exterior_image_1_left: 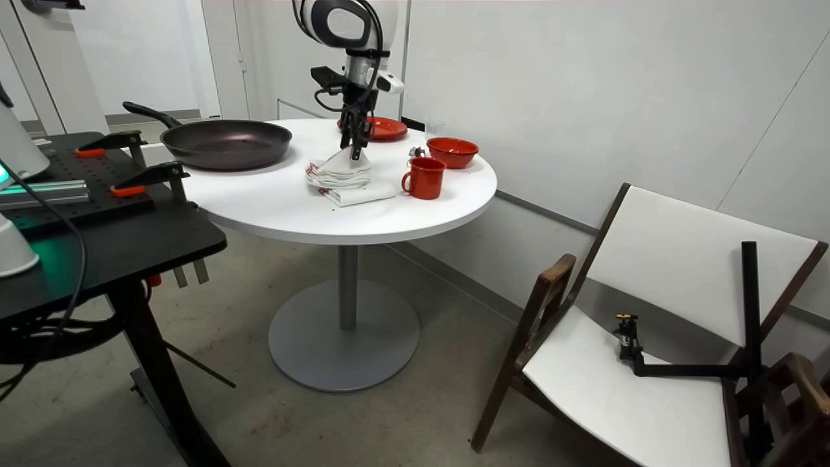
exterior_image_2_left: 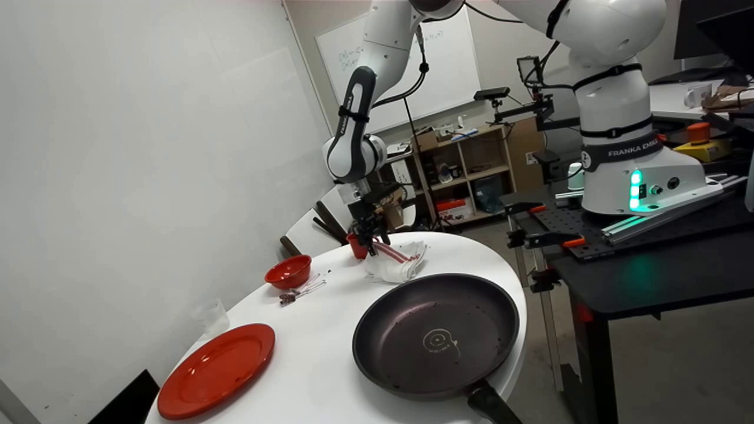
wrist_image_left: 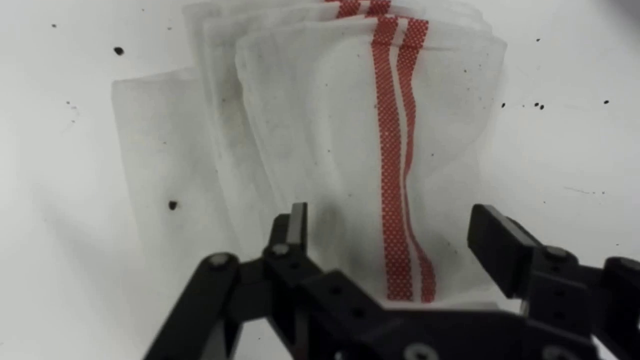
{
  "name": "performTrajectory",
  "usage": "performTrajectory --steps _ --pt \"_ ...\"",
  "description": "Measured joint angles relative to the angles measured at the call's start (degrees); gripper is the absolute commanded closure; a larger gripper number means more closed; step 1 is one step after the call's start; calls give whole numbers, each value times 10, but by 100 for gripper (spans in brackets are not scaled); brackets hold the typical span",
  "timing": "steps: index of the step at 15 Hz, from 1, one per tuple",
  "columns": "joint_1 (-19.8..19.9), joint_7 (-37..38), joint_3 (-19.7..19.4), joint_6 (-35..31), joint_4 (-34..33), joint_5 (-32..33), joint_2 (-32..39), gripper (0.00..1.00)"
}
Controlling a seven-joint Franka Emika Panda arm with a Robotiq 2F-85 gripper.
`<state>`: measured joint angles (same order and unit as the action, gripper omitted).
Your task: Pick up the white and red towel on the left and use it to wipe the black pan
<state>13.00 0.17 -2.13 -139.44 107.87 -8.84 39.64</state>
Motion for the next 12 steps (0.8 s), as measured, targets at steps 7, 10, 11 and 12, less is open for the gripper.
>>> performTrajectory --steps 7,10,11,12 --pt "-1 0 2 -2 -1 0 -2 0" --pt "-1 0 6 -2 -1 -3 -4 0" --pt "-1 0 7 -2 -1 -3 -4 0" --pt "-1 0 7 -2 -1 -3 -5 0"
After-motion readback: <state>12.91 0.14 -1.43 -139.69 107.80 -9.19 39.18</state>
